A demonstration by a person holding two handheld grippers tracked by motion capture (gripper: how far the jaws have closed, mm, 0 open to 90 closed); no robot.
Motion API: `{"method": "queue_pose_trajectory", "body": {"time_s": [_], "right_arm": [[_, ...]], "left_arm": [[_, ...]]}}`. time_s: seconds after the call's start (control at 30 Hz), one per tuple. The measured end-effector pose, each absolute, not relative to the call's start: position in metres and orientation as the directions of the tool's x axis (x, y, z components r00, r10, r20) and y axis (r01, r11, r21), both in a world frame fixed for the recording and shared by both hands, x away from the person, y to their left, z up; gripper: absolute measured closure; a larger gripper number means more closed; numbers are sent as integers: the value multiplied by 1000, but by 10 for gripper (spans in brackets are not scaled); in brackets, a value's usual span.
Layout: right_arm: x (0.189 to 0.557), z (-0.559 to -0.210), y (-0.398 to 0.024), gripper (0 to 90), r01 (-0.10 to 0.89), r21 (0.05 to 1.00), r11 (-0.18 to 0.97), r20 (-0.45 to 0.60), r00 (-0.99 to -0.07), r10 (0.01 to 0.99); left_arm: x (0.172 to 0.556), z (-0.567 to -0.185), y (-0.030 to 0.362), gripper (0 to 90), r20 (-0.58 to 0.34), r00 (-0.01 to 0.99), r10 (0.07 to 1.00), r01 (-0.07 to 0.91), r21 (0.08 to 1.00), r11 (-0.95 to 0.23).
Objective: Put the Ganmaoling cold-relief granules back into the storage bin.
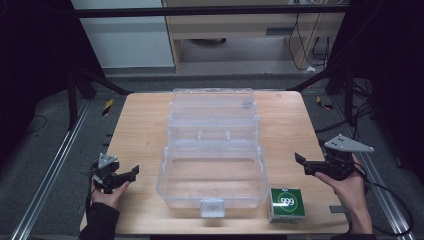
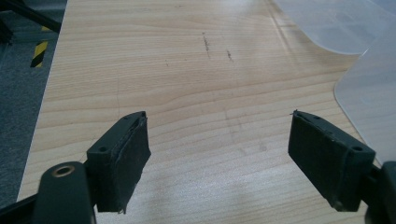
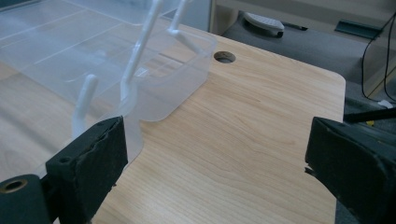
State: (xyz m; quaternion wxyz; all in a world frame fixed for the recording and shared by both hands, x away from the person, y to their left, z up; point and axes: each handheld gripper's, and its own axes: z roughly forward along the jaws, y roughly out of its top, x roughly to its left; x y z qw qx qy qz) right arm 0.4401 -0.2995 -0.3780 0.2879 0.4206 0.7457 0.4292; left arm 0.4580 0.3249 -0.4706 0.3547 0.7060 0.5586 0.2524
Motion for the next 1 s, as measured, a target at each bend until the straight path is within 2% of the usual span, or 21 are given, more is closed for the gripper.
{"method": "queue_pose_trajectory", "body": {"time_s": [0.37, 0.73, 1.0], "right_arm": [[432, -358, -286, 47, 381, 793, 476, -121, -666, 736], [421, -359, -264, 37, 338, 666, 665, -182, -791, 584], [413, -361, -251, 34, 301, 564, 769, -186, -861, 473]], "left_arm": [[460, -474, 325, 203, -34, 259, 965, 625, 768, -141], [461, -475, 323, 203, -25, 270, 963, 633, 758, -157], [461, -476, 322, 203, -17, 273, 962, 634, 755, -167]]}}
